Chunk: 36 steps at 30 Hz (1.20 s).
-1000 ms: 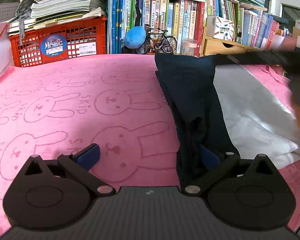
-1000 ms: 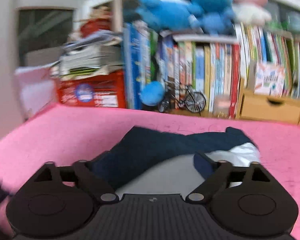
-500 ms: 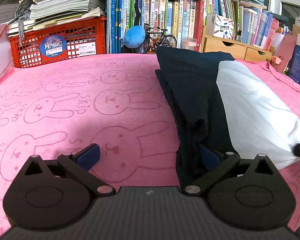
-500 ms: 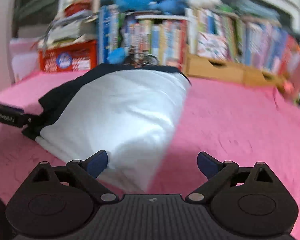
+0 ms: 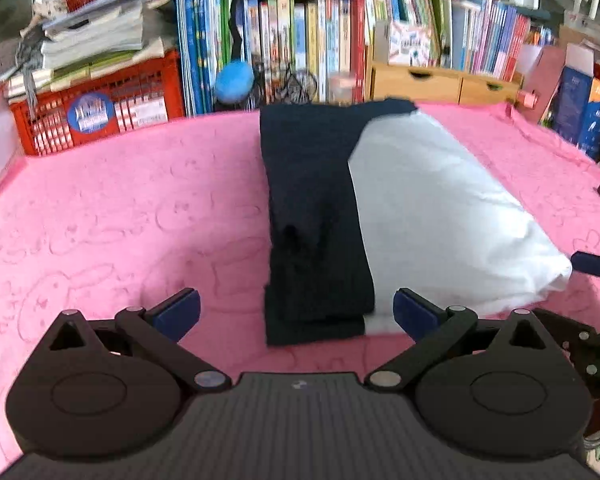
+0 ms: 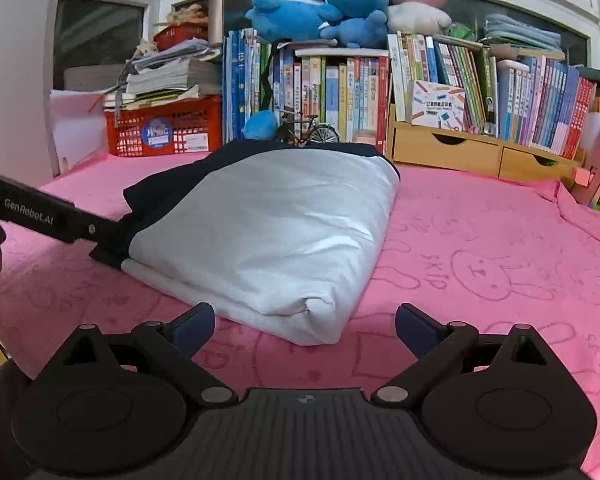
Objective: Fold clothes
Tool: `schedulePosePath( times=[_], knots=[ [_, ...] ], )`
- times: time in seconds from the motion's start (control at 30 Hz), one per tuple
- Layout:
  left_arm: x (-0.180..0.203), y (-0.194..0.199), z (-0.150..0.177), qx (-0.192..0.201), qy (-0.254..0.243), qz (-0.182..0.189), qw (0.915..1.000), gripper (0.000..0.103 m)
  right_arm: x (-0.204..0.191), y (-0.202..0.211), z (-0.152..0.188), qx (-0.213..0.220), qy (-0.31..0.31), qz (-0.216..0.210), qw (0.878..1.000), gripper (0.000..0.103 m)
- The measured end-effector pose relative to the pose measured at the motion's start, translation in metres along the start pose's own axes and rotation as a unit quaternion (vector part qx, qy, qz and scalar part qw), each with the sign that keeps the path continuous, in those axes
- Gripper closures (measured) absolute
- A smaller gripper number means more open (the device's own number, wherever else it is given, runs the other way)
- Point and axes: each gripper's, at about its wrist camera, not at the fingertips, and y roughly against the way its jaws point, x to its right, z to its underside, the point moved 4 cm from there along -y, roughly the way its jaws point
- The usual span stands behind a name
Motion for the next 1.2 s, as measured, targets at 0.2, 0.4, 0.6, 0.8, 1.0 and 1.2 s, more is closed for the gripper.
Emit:
schedulePosePath(
  times=[0.2, 0.4, 0.6, 0.8, 1.0, 1.2],
  knots=[
    [0.005, -0.011, 0.012, -0.050, 0.007, -0.006, 0.9987, 0.000, -0.002, 0.003, 0.001, -0.006, -0.004, 0.001, 1.000, 0.003],
    [0.006, -0.010, 0.018, -0.055, 0.010, -0.004, 0.9984, 0.000, -0.008, -0.005, 0.009, -0.028, -0.002, 0.000, 1.000, 0.001],
    [0.008, -0.010, 0.018, -0.051, 0.008, -0.005, 0.9986, 0.000, -0.011, -0.012, 0.012, -0.035, -0.013, 0.004, 0.999, 0.000],
    [0.008, -0.010, 0.019, -0.049, 0.008, -0.005, 0.9987, 0.000, -0.011, -0.014, 0.010, -0.045, -0.017, 0.012, 0.999, 0.000],
    [0.008, -0.010, 0.019, -0.049, 0.009, -0.003, 0.9988, 0.000, -0.010, -0.016, 0.009, -0.055, -0.019, 0.014, 0.998, 0.000],
    [0.006, -0.009, 0.020, -0.049, 0.008, -0.001, 0.9988, 0.000, -0.011, -0.017, 0.008, -0.058, -0.021, 0.017, 0.998, 0.000]
  ],
)
